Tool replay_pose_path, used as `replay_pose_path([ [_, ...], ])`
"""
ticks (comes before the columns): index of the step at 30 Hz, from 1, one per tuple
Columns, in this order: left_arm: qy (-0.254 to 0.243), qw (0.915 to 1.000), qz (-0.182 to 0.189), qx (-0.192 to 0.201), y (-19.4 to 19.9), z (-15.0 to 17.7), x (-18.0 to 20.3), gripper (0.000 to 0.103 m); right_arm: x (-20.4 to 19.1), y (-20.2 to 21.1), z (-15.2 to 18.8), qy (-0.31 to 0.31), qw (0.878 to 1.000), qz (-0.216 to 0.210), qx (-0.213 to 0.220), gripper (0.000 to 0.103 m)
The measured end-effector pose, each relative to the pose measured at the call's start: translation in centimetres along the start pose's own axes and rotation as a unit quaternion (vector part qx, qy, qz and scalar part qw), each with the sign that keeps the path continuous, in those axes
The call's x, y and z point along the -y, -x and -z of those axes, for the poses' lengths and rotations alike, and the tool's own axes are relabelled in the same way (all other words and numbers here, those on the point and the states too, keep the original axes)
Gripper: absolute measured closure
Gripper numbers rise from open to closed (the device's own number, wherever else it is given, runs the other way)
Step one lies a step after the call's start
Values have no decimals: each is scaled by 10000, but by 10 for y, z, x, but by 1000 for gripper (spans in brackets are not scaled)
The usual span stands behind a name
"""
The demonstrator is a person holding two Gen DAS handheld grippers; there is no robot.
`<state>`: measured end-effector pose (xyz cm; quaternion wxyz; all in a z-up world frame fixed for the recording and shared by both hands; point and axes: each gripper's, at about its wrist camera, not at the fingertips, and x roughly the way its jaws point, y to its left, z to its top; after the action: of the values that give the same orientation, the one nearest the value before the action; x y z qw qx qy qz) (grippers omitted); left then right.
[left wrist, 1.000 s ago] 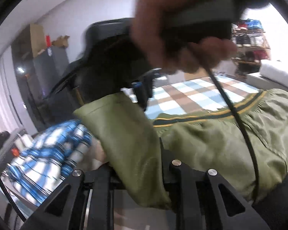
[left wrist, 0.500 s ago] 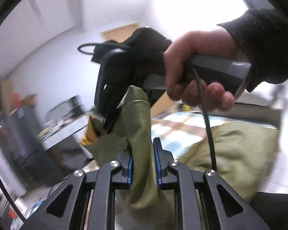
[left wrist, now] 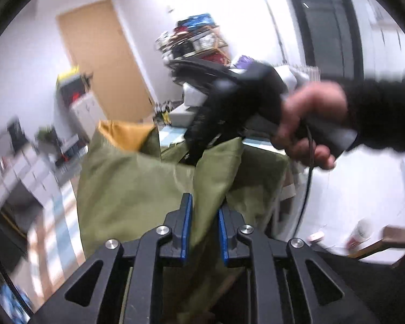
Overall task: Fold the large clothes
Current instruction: 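Lift the jacket bundle up off the bed with both tools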
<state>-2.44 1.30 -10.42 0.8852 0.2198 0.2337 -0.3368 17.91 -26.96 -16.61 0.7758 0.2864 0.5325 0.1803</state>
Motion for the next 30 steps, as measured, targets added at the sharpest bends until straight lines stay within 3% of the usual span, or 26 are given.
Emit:
replay_pose_path([
  [2,508,9987,41,42,9,-1,-12,59,-1,0,-1,9,9999,-88,88,86],
  [6,1354,9858,-901,416,31,20,-60,32,-5,-3,-4,155,9998,-55,94,81],
  [8,1925,9791,-591,293,19,32,-89,30,-4,-4,-3,78,9997,-175,119,71],
  [9,2152,9763,-170,172,8,39,-100,30,-1,-3,1,35,9994,-324,127,63],
  [11,2367,9713,235,-61,-13,45,-105,30,-2,-3,-1,-2,9981,-600,164,50],
  [13,2185,9722,810,-243,-35,46,-95,30,-6,5,-3,-40,9948,-989,257,38],
  [16,1731,9780,1106,-351,-37,43,-72,31,-17,7,-18,-145,9919,-1250,156,28],
  [20,1260,9809,1379,-542,-45,35,-45,31,-44,-5,-41,179,9971,-722,-174,19],
  [24,1229,9816,1319,-624,-51,36,-33,31,-80,-36,-58,827,9937,451,-599,15],
  [26,1336,9792,1409,-582,-50,35,-35,31,-93,-63,-55,1340,9814,1068,-870,17],
  [28,1440,9782,1389,-549,-46,36,-38,31,-100,-78,-50,1674,9725,1318,-945,25],
  [29,1558,9766,1396,-489,-41,36,-41,31,-105,-81,-49,1818,9691,1358,-963,43],
  [30,1676,9763,1304,-416,-35,38,-45,31,-113,-82,-50,2004,9662,1266,-1016,66],
])
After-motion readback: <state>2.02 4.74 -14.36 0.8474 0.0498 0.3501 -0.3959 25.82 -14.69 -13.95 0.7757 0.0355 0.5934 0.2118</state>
